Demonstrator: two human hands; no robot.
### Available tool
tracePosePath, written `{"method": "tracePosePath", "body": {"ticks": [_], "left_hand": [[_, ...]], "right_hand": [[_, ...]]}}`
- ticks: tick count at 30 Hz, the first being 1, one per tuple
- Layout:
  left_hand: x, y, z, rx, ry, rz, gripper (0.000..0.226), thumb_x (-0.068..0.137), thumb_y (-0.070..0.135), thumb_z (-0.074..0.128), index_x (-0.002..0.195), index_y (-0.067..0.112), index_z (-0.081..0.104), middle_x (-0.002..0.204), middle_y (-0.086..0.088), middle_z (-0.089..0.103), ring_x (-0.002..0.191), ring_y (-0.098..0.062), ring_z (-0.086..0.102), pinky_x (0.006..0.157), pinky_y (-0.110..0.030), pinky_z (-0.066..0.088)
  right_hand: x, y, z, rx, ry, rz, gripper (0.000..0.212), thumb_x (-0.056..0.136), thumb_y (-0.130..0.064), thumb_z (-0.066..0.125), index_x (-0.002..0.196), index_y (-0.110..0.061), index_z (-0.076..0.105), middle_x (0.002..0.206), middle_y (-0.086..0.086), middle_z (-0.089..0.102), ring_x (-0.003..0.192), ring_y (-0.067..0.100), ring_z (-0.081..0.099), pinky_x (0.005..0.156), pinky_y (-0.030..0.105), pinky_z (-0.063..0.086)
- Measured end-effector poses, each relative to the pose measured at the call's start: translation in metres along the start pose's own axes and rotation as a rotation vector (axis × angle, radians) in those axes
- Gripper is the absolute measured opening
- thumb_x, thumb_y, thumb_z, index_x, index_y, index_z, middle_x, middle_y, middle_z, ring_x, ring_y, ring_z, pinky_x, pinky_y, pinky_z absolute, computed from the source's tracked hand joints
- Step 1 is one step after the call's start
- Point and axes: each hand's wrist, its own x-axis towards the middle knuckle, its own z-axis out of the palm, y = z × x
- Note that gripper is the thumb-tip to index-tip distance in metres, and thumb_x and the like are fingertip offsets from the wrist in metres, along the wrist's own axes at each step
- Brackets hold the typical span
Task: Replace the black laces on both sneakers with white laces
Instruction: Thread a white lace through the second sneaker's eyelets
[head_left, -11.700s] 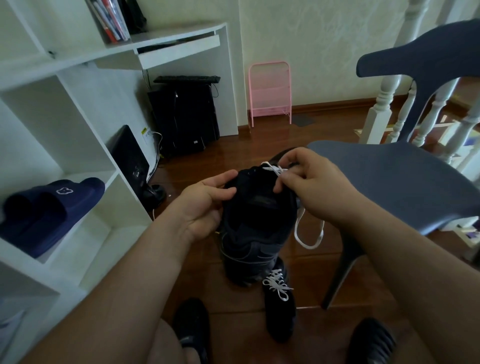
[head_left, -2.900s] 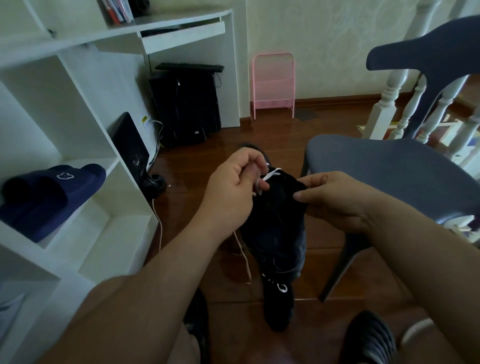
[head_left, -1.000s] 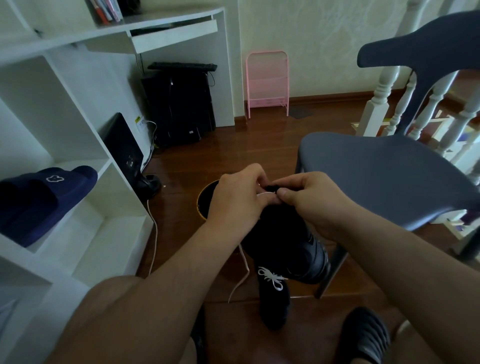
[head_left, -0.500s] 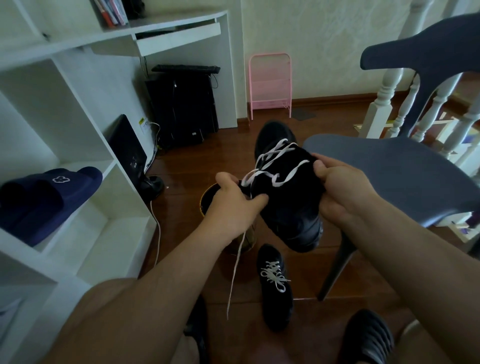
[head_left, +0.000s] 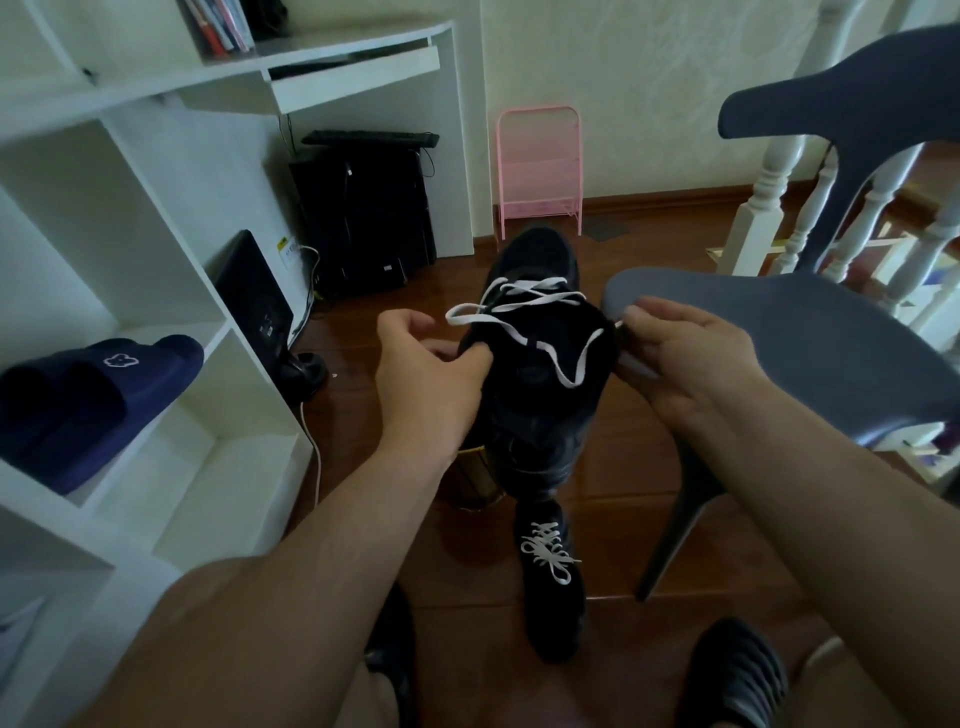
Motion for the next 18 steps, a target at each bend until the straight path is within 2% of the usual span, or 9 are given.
{"method": "tracePosePath", "body": {"ticks": [2, 4, 7, 9, 11, 13, 15, 16, 18], "left_hand": [[0.004, 0.001, -0.003, 0.021, 0.014, 0.017, 0.051, 0.085, 0.024, 0.084, 0.116, 0.031, 0.044, 0.094, 0.003, 0.071, 0.082, -0.014, 0.074, 0.072, -0.034, 0.063], [0.009, 0.000, -0.008, 0.030, 0.027, 0.034, 0.047, 0.086, 0.025, 0.083, 0.115, 0.031, 0.047, 0.096, 0.004, 0.070, 0.083, -0.013, 0.074, 0.072, -0.034, 0.063], [0.017, -0.004, -0.012, 0.073, 0.023, 0.049, 0.027, 0.087, 0.030, 0.082, 0.102, 0.031, 0.061, 0.095, 0.005, 0.072, 0.086, -0.014, 0.074, 0.077, -0.039, 0.065], [0.020, -0.006, -0.012, 0.082, 0.009, 0.035, 0.019, 0.087, 0.033, 0.083, 0.095, 0.030, 0.066, 0.093, 0.005, 0.074, 0.086, -0.015, 0.074, 0.080, -0.044, 0.065], [0.020, -0.006, -0.012, 0.094, 0.009, 0.039, 0.018, 0.089, 0.033, 0.082, 0.095, 0.029, 0.066, 0.093, 0.005, 0.074, 0.087, -0.013, 0.073, 0.080, -0.041, 0.064], [0.018, -0.006, -0.011, 0.107, 0.013, 0.064, 0.018, 0.092, 0.033, 0.081, 0.096, 0.028, 0.065, 0.093, 0.005, 0.073, 0.085, -0.012, 0.071, 0.076, -0.036, 0.062], [0.018, -0.006, -0.011, 0.117, 0.019, 0.085, 0.018, 0.092, 0.033, 0.080, 0.095, 0.027, 0.064, 0.092, 0.005, 0.071, 0.085, -0.012, 0.071, 0.071, -0.032, 0.058], [0.019, -0.007, -0.012, 0.123, 0.022, 0.091, 0.018, 0.092, 0.034, 0.080, 0.095, 0.028, 0.063, 0.093, 0.004, 0.071, 0.085, -0.013, 0.071, 0.071, -0.032, 0.057], [0.021, -0.008, -0.013, 0.123, 0.025, 0.080, 0.018, 0.092, 0.033, 0.080, 0.095, 0.028, 0.063, 0.094, 0.003, 0.071, 0.086, -0.016, 0.071, 0.073, -0.034, 0.058]], "right_hand": [[0.011, -0.016, -0.008, 0.156, 0.047, 0.024, 0.020, 0.097, 0.001, 0.064, 0.112, -0.012, 0.069, 0.107, 0.012, 0.075, 0.089, 0.022, 0.079, 0.069, 0.038, 0.065], [0.021, -0.035, -0.019, 0.350, 0.110, 0.010, 0.025, 0.100, 0.003, 0.055, 0.113, -0.016, 0.063, 0.107, 0.009, 0.073, 0.082, 0.018, 0.079, 0.061, 0.037, 0.063], [0.024, -0.045, -0.032, 0.465, 0.118, -0.037, 0.032, 0.098, 0.000, 0.060, 0.121, -0.022, 0.063, 0.116, 0.010, 0.070, 0.070, 0.011, 0.075, 0.064, 0.036, 0.062], [0.015, -0.042, -0.028, 0.222, 0.040, -0.089, 0.032, 0.098, -0.005, 0.062, 0.122, -0.026, 0.064, 0.115, 0.010, 0.068, 0.063, 0.006, 0.064, 0.065, 0.031, 0.059], [-0.001, -0.033, -0.018, -0.323, -0.076, -0.279, 0.019, 0.101, -0.012, 0.061, 0.113, -0.027, 0.066, 0.108, 0.007, 0.068, 0.066, 0.007, 0.059, 0.064, 0.027, 0.053], [-0.011, -0.023, -0.009, -0.934, -0.268, -0.545, 0.010, 0.103, -0.023, 0.060, 0.103, -0.031, 0.066, 0.098, -0.004, 0.068, 0.076, 0.005, 0.061, 0.066, 0.023, 0.048], [-0.017, -0.013, -0.003, -1.338, -0.429, -0.592, 0.014, 0.105, -0.038, 0.056, 0.098, -0.032, 0.066, 0.092, -0.011, 0.067, 0.081, 0.003, 0.062, 0.069, 0.024, 0.048], [-0.019, -0.011, -0.001, -1.403, -0.469, -0.546, 0.022, 0.105, -0.043, 0.053, 0.096, -0.030, 0.068, 0.089, -0.009, 0.070, 0.079, 0.006, 0.064, 0.070, 0.026, 0.051], [-0.023, -0.011, -0.001, -1.283, -0.573, -0.387, 0.033, 0.107, -0.044, 0.049, 0.093, -0.025, 0.072, 0.086, -0.005, 0.075, 0.079, 0.010, 0.070, 0.077, 0.030, 0.055]]}}
